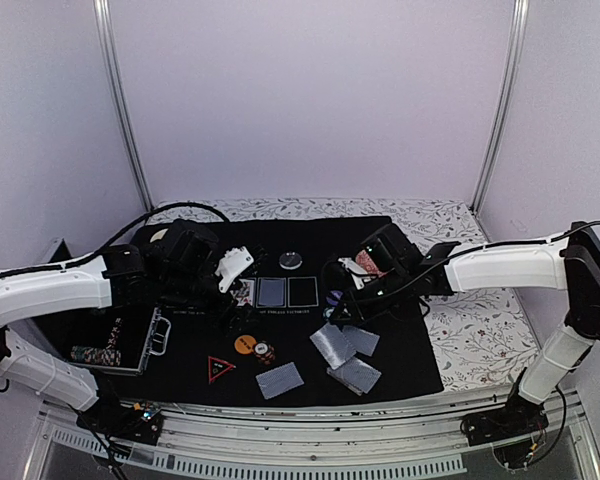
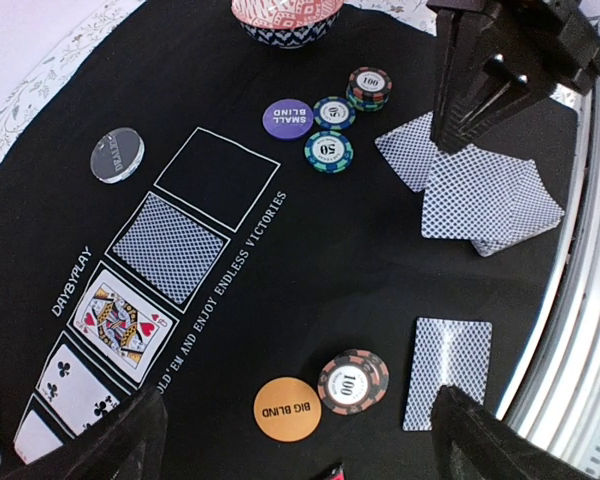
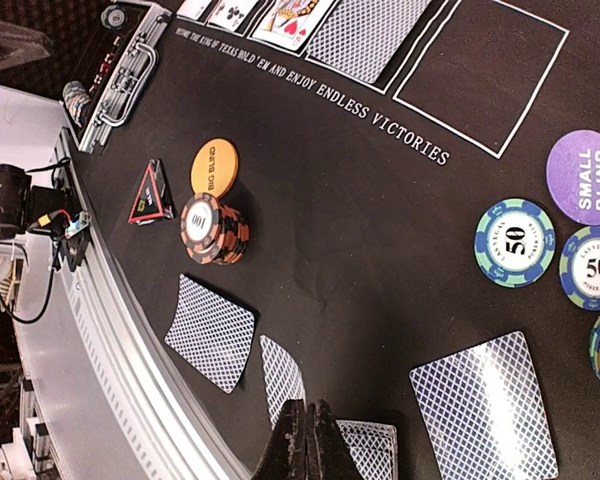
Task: Distribute texas hold em gaming equipment
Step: Place the poker card in the community card area.
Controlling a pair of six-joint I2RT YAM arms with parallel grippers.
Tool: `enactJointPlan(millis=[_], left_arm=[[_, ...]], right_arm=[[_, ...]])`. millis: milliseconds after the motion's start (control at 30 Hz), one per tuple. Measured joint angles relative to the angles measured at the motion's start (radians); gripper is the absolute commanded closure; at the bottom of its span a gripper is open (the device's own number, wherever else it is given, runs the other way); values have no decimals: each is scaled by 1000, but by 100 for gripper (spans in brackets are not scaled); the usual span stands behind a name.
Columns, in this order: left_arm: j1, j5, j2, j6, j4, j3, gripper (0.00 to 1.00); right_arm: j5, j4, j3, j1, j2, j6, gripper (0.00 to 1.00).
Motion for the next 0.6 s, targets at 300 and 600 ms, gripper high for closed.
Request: enactJointPlan(millis=[300,600], left_arm=[[2,-8,0,0,0,0,6],[5,-23,-11,0,0,0,5]], right_arm=[[106,27,88,-2,1,84,98],[229,140,340,-46,188,148,98]])
